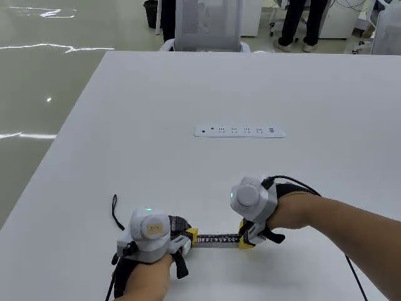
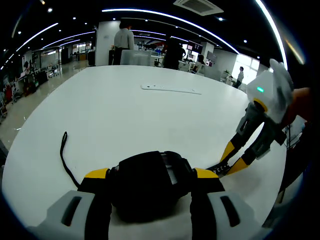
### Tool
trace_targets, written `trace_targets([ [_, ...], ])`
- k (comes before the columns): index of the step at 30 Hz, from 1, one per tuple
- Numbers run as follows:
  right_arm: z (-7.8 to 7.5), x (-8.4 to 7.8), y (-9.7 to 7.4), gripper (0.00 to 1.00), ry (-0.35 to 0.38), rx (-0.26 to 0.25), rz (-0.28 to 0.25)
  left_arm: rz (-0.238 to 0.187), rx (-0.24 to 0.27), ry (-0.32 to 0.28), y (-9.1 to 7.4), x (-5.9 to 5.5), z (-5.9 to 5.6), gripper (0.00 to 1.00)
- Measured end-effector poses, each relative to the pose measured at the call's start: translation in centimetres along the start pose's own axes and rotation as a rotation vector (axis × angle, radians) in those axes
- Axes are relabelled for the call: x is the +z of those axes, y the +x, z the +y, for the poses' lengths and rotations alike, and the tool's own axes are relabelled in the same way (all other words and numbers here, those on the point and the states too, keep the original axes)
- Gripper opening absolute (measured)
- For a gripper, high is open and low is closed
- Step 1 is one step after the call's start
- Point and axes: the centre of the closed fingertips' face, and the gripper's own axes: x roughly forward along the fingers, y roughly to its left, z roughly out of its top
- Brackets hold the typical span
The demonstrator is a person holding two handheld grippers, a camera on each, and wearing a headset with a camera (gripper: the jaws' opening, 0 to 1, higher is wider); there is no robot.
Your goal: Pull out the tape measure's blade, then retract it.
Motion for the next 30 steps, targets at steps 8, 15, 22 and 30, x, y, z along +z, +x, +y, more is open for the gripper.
trace_targets([
  [8, 0.1, 0.7, 0.3, 0.13, 0.013, 0.007, -0.004, 0.0, 0.0, -0.001, 0.0, 0.0, 0.0, 0.6],
  [15, 0.3, 1.3, 0.5, 0.13, 0.001, 0.005, -0.006, 0.001, -0.001, -0.004, 0.1, 0.0, 0.0, 0.6],
  [22, 0.3, 1.9, 0.7, 0.13, -0.002, 0.008, -0.008, 0.002, -0.002, -0.008, 0.1, -0.1, -0.1, 0.6],
  [30, 0.4, 2.7, 1.0, 0.13, -0.001, 0.009, -0.022, 0.002, -0.002, -0.009, 0.1, -0.1, -0.1, 0.6],
])
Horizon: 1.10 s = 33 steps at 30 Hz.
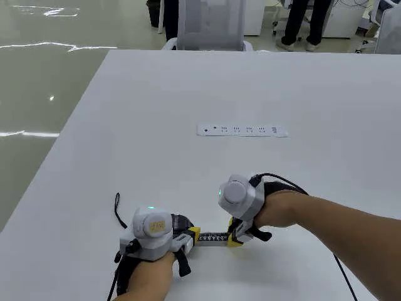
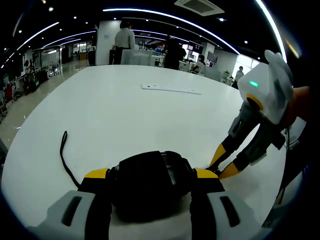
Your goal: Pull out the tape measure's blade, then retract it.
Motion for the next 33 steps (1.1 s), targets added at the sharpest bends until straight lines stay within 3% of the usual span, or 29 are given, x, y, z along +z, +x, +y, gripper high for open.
trace_targets([
  [33, 0.2, 2.5, 1.1, 0.13, -0.018, -0.007, -0.049, -0.023, -0.053, -0.021, -0.3, 0.1, 0.2, 0.59],
])
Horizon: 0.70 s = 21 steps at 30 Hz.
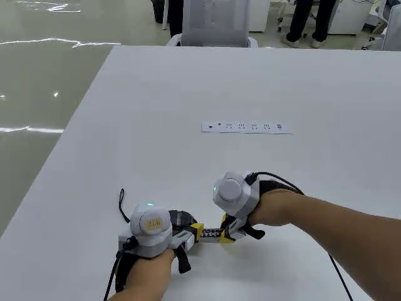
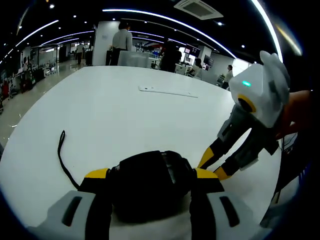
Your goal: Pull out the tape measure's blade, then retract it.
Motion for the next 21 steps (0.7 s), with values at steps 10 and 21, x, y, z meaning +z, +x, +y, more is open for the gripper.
trace_targets([
  [10, 0.5, 2.2, 1.1, 0.13, 0.01, 0.006, -0.043, -0.01, -0.022, 0.004, -0.1, 0.1, 0.0, 0.59],
  [21, 0.7, 3.0, 1.4, 0.13, -0.009, 0.005, -0.054, -0.009, -0.029, 0.001, -0.2, 0.1, 0.0, 0.59],
])
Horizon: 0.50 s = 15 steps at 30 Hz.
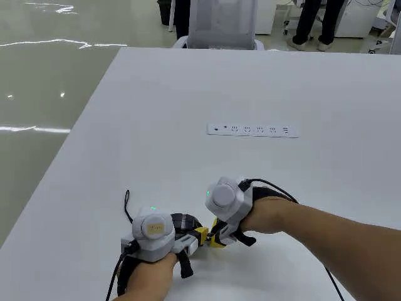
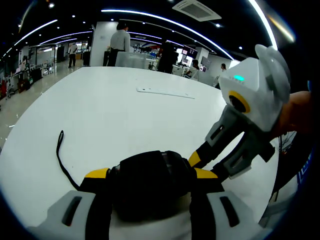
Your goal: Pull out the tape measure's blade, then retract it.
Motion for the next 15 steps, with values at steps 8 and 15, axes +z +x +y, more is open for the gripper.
trace_targets([
  [8, 0.1, 1.0, 0.4, 0.13, 0.01, 0.006, -0.051, -0.001, -0.002, -0.003, -0.1, -0.1, 0.0, 0.59],
  [15, 0.3, 1.1, 0.5, 0.15, -0.044, 0.013, -0.074, -0.002, -0.001, -0.001, -0.1, -0.1, 0.0, 0.59],
])
